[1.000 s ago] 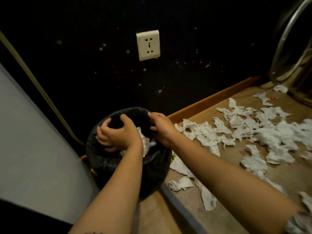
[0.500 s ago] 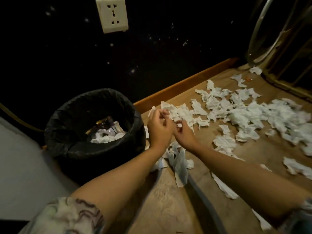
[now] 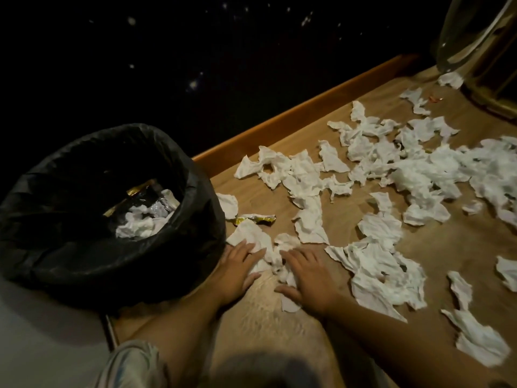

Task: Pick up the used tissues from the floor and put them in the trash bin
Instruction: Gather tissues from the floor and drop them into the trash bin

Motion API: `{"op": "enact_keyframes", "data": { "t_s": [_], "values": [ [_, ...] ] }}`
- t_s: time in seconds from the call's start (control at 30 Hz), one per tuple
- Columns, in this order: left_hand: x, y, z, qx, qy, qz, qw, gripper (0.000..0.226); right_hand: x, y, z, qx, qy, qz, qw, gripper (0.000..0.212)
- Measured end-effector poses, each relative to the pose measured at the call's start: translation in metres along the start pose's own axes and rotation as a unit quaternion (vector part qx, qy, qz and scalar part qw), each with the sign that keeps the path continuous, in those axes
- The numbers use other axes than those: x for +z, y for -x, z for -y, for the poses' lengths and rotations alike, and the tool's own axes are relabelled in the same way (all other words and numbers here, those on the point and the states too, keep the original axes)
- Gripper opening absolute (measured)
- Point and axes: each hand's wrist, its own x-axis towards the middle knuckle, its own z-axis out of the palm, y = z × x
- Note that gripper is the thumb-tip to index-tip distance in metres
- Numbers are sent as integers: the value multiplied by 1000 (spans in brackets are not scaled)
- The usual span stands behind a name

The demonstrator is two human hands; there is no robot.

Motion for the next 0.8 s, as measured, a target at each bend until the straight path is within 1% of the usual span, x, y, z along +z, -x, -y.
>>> {"op": "enact_keyframes", "data": {
  "t_s": [0.03, 0.1, 0.2, 0.27, 0.3, 0.37, 0.4, 0.43, 0.5, 0.53, 0.57, 0.6, 0.63, 0.7, 0.73, 0.77, 0.8],
  "values": [
    [5, 0, -1, -2, 14, -38, 999, 53, 5, 4, 0, -11, 1, -25, 1000, 75],
    [11, 1, -2, -10, 35, -87, 996, 45, 14, 11, 1, -30, 17, -38, 999, 61],
    [19, 5, -3, -17, 62, -104, 992, 35, 20, 12, -2, -25, -6, -38, 999, 41],
    [18, 6, -9, -15, 103, -113, 988, 29, 21, 10, -8, -42, -10, -65, 997, 35],
    [18, 7, -12, -22, 122, -120, 985, 31, 21, 9, -11, -52, -10, -78, 996, 33],
    [11, 2, -18, -65, 164, -145, 974, 40, 16, 9, -18, -49, -48, -82, 994, 28],
    [4, -4, -22, -96, 189, -155, 965, 39, 11, 8, -21, -39, -70, -81, 994, 26],
    [-4, -10, -27, -122, 215, -168, 954, 32, 4, 4, -24, -24, -89, -84, 992, 22],
    [-23, -28, -35, -162, 264, -213, 927, 13, -16, -5, -25, 38, -151, -105, 982, 7],
    [-31, -38, -39, -172, 279, -236, 915, 14, -25, -13, -24, 76, -193, -119, 971, 11],
    [-38, -47, -42, -180, 290, -252, 905, 20, -35, -21, -22, 115, -225, -133, 958, 16],
    [-45, -55, -46, -188, 295, -261, 900, 26, -44, -30, -20, 152, -235, -155, 948, 17],
    [-49, -62, -50, -195, 298, -267, 895, 32, -50, -39, -19, 178, -225, -191, 939, 17],
    [-50, -75, -56, -204, 314, -250, 893, 52, -56, -56, -20, 200, -197, -257, 925, 31],
    [-46, -81, -57, -204, 305, -225, 903, 64, -53, -63, -24, 203, -181, -260, 927, 39],
    [-39, -84, -58, -201, 275, -192, 920, 72, -50, -69, -27, 212, -165, -235, 934, 47],
    [-31, -86, -57, -200, 239, -153, 938, 75, -44, -73, -31, 222, -156, -193, 943, 55]
  ]
}}
